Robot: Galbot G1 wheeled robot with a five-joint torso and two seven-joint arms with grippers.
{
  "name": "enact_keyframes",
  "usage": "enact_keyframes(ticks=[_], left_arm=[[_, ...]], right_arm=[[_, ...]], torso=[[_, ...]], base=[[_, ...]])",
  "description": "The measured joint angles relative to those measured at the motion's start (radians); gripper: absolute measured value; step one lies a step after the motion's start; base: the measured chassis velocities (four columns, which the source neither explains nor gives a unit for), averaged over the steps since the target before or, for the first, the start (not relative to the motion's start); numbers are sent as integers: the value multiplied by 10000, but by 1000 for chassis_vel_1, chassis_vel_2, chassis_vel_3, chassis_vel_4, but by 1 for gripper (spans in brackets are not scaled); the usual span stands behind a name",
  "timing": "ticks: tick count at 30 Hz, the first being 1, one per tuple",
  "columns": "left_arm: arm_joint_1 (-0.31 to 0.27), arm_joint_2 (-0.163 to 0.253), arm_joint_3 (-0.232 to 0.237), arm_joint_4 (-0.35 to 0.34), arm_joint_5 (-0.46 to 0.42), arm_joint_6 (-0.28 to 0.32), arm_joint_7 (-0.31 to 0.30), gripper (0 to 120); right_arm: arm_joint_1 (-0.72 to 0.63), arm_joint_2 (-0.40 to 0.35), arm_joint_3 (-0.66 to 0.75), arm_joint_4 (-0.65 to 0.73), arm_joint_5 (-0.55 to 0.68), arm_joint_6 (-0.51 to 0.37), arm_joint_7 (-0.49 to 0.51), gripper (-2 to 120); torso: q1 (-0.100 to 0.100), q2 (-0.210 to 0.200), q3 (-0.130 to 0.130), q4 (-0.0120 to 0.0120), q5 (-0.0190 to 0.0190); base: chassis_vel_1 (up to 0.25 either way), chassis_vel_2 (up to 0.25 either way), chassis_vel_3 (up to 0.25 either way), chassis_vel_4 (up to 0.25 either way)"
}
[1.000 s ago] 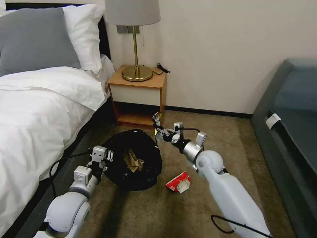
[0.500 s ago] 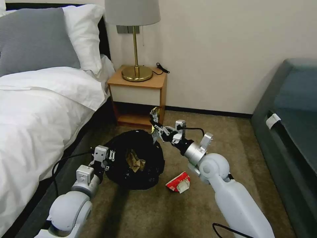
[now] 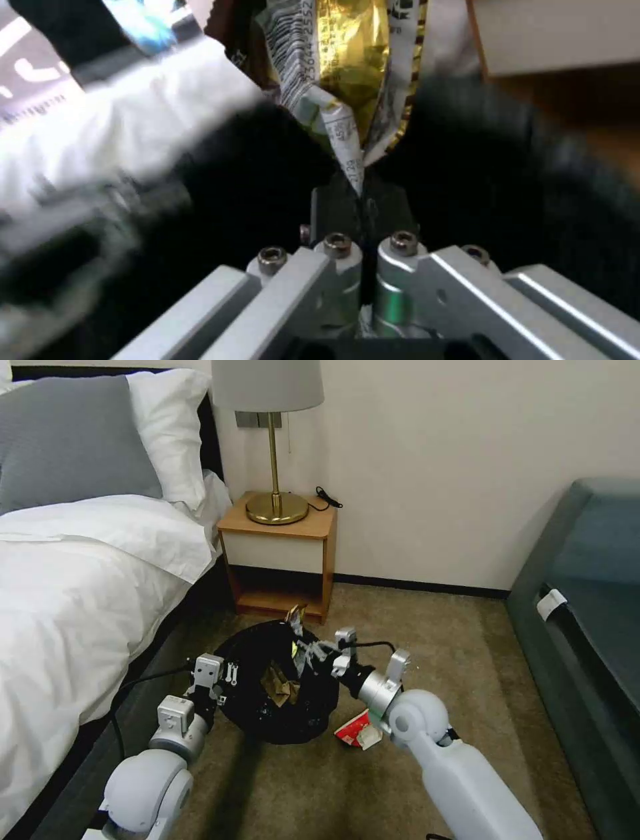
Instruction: Pick up the trash bin, then pick up the garbage on the floor and place it into the trash bin.
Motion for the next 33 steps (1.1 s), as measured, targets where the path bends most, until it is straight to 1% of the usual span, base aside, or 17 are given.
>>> enact_keyframes(ticks=[1,4,5,8,9,11,12,13,16,17,20,21,23,25,26,28,33], left_arm=[[0,0,0,0,0,0,0,5],[23,-29,-1,-9,-22,1,-1,5],[23,-29,-1,-9,-22,1,-1,5],[79,-10,-69,-12,-66,-23,0,5],[79,-10,-69,-12,-66,-23,0,5],[99,-22,-77,-11,-66,-44,2,5],[114,-44,-79,2,-61,-70,3,5],[114,-44,-79,2,-61,-70,3,5],[120,-60,-93,34,-55,-97,4,5],[120,-60,-93,34,-55,-97,4,5],[116,-71,-111,41,-53,-104,-1,5],[116,-71,-111,41,-53,-104,-1,5],[105,-87,-119,70,-53,-106,-17,5],[85,-116,-133,120,-52,-112,-39,5],[85,-116,-133,120,-52,-112,-39,5],[74,-130,-151,144,-57,-129,-52,5],[58,-131,-193,226,-77,-174,-63,5]], right_arm=[[0,0,0,0,0,0,0,0],[-211,-63,-247,-272,-635,226,47,15],[-211,-63,-247,-272,-635,226,47,15],[-314,-258,-307,-258,-925,347,56,30],[-314,-258,-307,-258,-925,347,56,30],[-327,-284,-289,-211,-938,350,58,36],[-342,-305,-258,-161,-943,350,61,43],[-342,-305,-258,-161,-943,350,61,43],[-388,-373,-222,-35,-998,349,59,57],[-388,-373,-222,-35,-998,349,59,57],[-397,-461,-190,41,-1176,347,45,73],[-397,-461,-190,41,-1176,347,45,73],[-357,-508,-184,57,-1242,341,44,80],[-251,-583,-177,90,-1276,334,49,92],[-251,-583,-177,90,-1276,334,49,92],[-159,-645,-133,130,-1271,324,64,99],[-77,-779,-11,234,-1228,312,85,100]], torso=[[0,0,0,0,0],[0,0,0,0,0],[0,0,0,0,0],[0,0,0,-1,0],[0,0,0,-1,0],[0,0,0,0,0],[0,0,0,0,0],[0,0,0,0,0],[0,0,0,0,0],[0,0,0,0,0],[0,0,0,0,0],[0,0,0,0,0],[0,0,0,-1,0],[0,0,1,0,0],[0,0,1,0,0],[0,0,1,0,0],[0,0,0,0,0]], base=[[0,0,0,0],[0,0,0,0],[0,0,0,0],[0,0,0,0],[0,0,0,0],[0,0,0,0],[0,0,0,0],[0,0,0,0],[0,0,0,0],[0,0,0,0],[0,0,0,0],[0,0,0,0],[0,0,0,0],[0,0,0,0],[0,0,0,0],[0,0,0,0],[0,0,0,0]])
